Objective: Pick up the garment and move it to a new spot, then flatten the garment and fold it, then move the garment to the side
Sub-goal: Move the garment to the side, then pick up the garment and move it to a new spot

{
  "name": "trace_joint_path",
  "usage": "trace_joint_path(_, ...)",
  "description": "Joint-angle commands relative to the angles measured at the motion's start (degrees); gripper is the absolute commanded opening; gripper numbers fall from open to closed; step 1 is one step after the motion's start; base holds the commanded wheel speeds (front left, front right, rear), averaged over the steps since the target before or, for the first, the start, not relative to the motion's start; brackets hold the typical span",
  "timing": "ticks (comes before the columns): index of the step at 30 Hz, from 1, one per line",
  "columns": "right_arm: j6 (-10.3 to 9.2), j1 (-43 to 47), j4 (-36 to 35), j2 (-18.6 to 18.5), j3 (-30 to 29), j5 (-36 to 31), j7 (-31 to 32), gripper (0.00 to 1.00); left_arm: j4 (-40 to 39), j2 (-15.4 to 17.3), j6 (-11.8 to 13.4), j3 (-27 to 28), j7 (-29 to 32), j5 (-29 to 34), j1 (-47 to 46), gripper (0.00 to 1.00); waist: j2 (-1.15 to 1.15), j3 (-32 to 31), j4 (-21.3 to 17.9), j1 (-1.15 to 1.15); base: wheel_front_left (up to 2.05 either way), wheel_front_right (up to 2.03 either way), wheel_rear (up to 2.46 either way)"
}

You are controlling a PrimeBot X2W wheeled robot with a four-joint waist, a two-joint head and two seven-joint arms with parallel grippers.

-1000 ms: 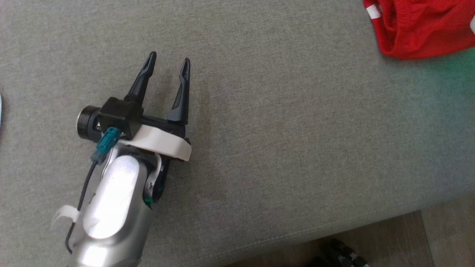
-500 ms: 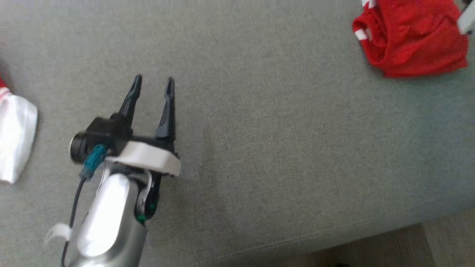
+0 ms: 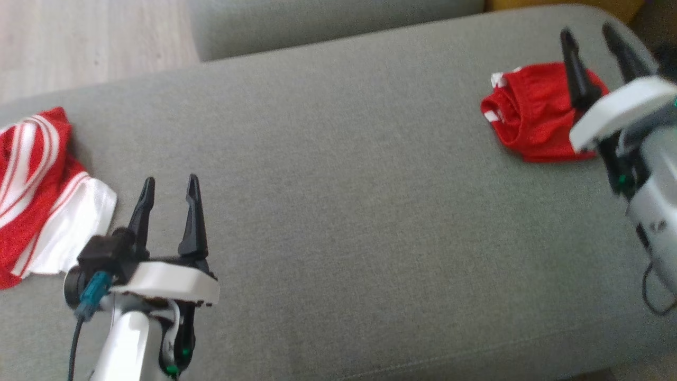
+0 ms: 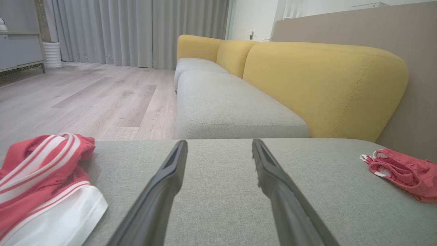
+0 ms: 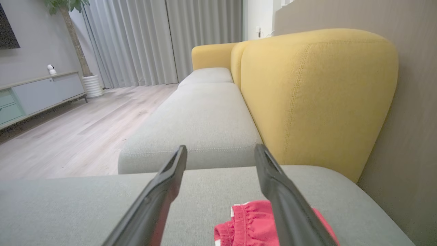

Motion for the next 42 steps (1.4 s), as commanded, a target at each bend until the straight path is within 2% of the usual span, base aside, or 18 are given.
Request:
trace_joint_path(1, -0.04, 3.0, -2.0, 0.4, -1.1, -1.3, -0.9, 1.00, -2.5, 1.2, 0.4, 2.4, -0.3, -0.3, -0.8, 1.00, 0.00, -2.7, 1.5, 0.01, 0.00, 0.00, 0.00)
trace_joint_path(9, -0.04, 15.0, -10.9, 2.9, -9.3, -6.3, -1.3, 1.00, -2.7, 1.1, 0.8, 3.5, -0.3, -0.4, 2.3, 1.00, 0.00, -5.2, 3.0, 0.01, 0.00, 0.00, 0.00)
trace_joint_path(15, -0.04, 26.9, -23.8, 5.0, -17.3, -12.8, -1.3, 1.00, -1.8, 0.5, 0.7, 4.8, -0.3, -0.2, 3.6, 1.00, 0.00, -5.9, 3.5, 0.01, 0.00, 0.00, 0.00)
trace_joint_path(21, -0.04, 34.8, -31.2, 8.3, -23.4, -19.3, -1.3, 1.00, -0.7, -0.3, 0.1, 6.6, -0.3, 0.5, 2.8, 1.00, 0.00, -6.0, 3.8, 0.01, 0.00, 0.00, 0.00)
trace_joint_path(28, -0.04, 37.9, -33.4, 10.7, -25.7, -22.4, -1.3, 1.00, 1.1, -0.9, -0.9, 8.0, -0.3, 1.3, 1.3, 1.00, 0.00, -5.6, 3.5, 0.01, 0.00, 0.00, 0.00)
trace_joint_path(42, -0.04, 37.9, -33.1, 11.5, -26.4, -24.1, -1.3, 1.00, 2.3, -1.8, -2.2, 9.0, -0.3, 2.3, 0.5, 1.00, 0.00, -5.1, 3.8, 0.01, 0.00, 0.00, 0.00)
